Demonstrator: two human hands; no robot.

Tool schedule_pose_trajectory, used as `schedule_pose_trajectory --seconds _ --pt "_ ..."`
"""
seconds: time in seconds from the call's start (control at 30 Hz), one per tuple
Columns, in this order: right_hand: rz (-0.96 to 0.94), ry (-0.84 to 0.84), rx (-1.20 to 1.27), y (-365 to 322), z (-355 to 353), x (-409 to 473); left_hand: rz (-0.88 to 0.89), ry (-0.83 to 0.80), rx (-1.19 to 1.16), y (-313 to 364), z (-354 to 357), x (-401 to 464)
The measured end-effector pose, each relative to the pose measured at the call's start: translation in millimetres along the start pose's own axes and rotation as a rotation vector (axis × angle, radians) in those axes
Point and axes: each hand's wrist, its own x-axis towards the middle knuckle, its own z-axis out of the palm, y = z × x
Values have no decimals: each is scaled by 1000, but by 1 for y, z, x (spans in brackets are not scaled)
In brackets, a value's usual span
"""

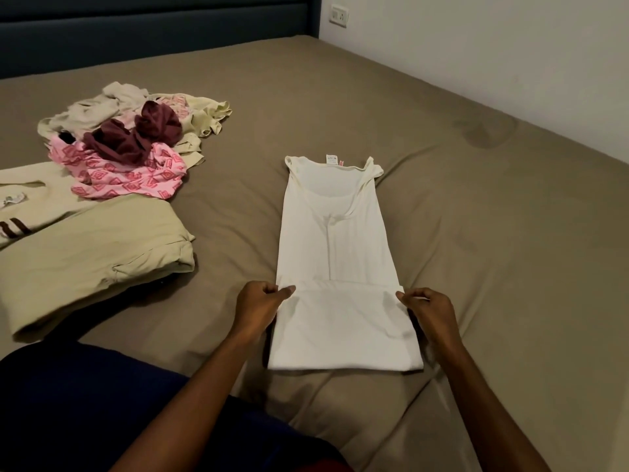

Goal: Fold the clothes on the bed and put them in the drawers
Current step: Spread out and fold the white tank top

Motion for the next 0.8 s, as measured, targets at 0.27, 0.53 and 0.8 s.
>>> schedule_pose_trajectory --seconds 0.27,0.53,0.8 --pt "-1 -4 87 -19 16 31 23 11 -46 4 -5 27" --pt "-202 21 -167 -1 28 51 178 -23 57 5 -13 36" --pt "-96 -122 352 1 4 41 198 -132 -226 1 -26 34"
